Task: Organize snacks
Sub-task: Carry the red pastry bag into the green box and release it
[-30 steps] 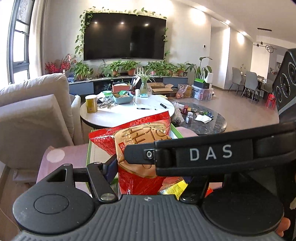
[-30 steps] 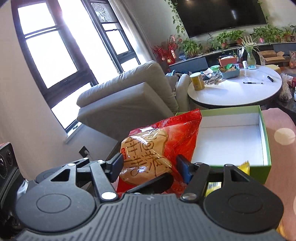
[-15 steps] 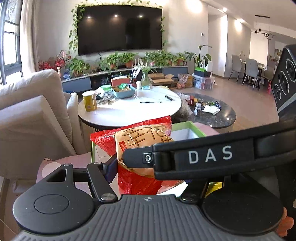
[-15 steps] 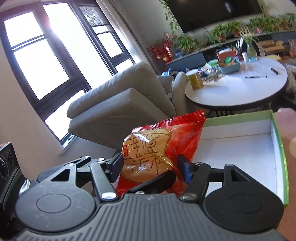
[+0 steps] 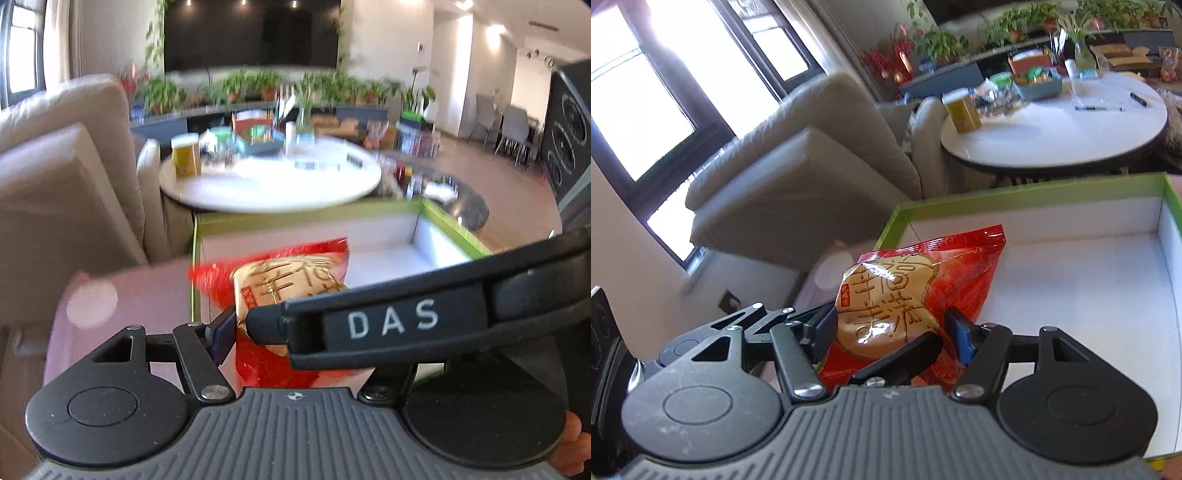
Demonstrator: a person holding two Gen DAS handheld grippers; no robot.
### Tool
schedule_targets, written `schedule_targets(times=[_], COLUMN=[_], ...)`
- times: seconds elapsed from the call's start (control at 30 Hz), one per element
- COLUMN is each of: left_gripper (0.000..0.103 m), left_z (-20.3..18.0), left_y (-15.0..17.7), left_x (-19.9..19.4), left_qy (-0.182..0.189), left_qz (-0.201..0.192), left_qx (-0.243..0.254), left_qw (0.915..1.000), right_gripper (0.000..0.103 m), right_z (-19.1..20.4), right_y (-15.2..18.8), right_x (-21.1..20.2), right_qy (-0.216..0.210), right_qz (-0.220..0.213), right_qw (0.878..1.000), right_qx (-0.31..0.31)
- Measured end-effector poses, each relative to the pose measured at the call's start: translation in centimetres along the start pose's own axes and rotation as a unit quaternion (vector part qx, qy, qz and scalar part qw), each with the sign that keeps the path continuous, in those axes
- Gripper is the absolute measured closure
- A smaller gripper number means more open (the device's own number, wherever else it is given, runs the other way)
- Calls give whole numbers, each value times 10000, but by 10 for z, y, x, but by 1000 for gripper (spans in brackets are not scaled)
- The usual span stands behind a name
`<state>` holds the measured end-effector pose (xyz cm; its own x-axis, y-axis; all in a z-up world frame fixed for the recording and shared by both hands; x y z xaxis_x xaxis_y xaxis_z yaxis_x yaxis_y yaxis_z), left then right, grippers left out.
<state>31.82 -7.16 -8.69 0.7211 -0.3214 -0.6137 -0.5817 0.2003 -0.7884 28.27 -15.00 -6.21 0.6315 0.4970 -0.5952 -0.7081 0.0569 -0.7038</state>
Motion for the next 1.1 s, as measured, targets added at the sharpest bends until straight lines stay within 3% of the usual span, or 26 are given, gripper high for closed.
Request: schedule_targets(times=[0.07, 0.13, 0.27, 0.47, 0.77, 1.1], left_gripper=[39, 38, 38, 38, 38, 37], left_z=[-1, -1, 0, -7, -15, -27], left_y=[14, 19, 23, 30, 35, 37], left_x=[4, 0, -9, -21, -43, -85], left_qy=[-48, -107, 66, 39, 37, 13], left_qz=[232, 125, 196, 135, 59, -198], left_qx=[35, 24, -320, -395, -431, -250], left_qw=[9997, 9999, 9993, 9991, 9990, 9995], right_gripper=[31, 30, 30, 30, 30, 29], right_z=[-1, 0, 6, 9, 16, 35], right_y=[10, 23, 31, 37, 44, 44], right_x=[8, 14, 3, -8, -21, -56], right_qy=[94, 119, 248, 279, 327, 316], right_qz=[266, 506, 575, 722, 716, 400], right_qw=[9996, 9986, 9979, 9970, 9966, 9974], right_qx=[-30, -67, -171, -96, -245, -509])
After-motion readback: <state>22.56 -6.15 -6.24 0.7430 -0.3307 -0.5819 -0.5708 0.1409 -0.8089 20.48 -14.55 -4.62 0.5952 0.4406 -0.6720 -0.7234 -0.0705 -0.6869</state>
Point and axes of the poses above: each gripper's, at about its wrist camera, not at the fingertips, and x roughly the way its jaws point, z to its left, y to its underside, the point moved 8 cm from there along x, roughly the way its jaws point, and after that the axes turned 1 degree about -x, right-handed, at the moved point
